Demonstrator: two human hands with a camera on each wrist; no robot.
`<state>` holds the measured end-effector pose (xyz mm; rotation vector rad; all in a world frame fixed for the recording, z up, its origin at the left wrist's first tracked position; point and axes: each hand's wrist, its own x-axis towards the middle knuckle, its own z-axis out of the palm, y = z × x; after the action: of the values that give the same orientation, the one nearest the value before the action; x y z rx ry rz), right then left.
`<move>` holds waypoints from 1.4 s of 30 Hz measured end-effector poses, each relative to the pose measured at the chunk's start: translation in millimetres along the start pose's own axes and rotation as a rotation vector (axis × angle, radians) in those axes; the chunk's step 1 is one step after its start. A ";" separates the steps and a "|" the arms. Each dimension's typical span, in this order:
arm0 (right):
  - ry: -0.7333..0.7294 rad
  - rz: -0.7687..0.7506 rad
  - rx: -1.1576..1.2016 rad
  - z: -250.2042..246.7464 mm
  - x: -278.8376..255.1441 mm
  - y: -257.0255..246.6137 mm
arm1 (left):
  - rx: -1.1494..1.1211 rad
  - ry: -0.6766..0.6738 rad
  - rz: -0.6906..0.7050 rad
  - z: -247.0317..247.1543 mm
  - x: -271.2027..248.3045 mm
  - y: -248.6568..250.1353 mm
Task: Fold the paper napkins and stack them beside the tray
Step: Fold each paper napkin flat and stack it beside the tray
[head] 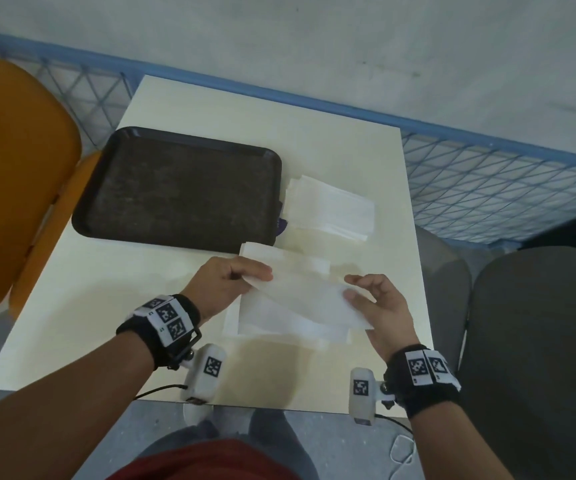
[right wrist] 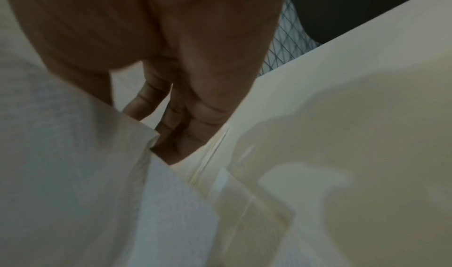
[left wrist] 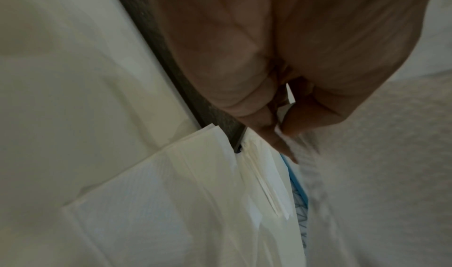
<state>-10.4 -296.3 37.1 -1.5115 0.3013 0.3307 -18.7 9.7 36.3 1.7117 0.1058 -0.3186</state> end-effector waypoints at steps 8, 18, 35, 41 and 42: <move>0.081 0.014 -0.480 11.5 13.1 32.5 | 0.635 -0.151 0.012 -8.0 -3.9 -46.1; -0.378 -0.238 -1.468 78.2 -6.5 75.5 | 1.157 -0.228 0.133 56.7 -3.6 -79.7; -0.170 -0.456 -1.201 22.2 2.8 60.7 | 0.664 -0.232 0.187 45.7 18.1 -25.6; -0.139 -0.319 -1.005 13.5 30.3 16.8 | 0.422 0.436 -0.201 28.5 38.2 -31.9; -0.121 -0.301 -0.952 9.3 36.9 6.9 | 0.421 0.488 -0.264 27.8 42.7 -35.8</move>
<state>20.7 -285.8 16.5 -2.4201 -0.2299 0.3392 9.0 -16.3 -13.1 2.1714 0.6661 -0.1125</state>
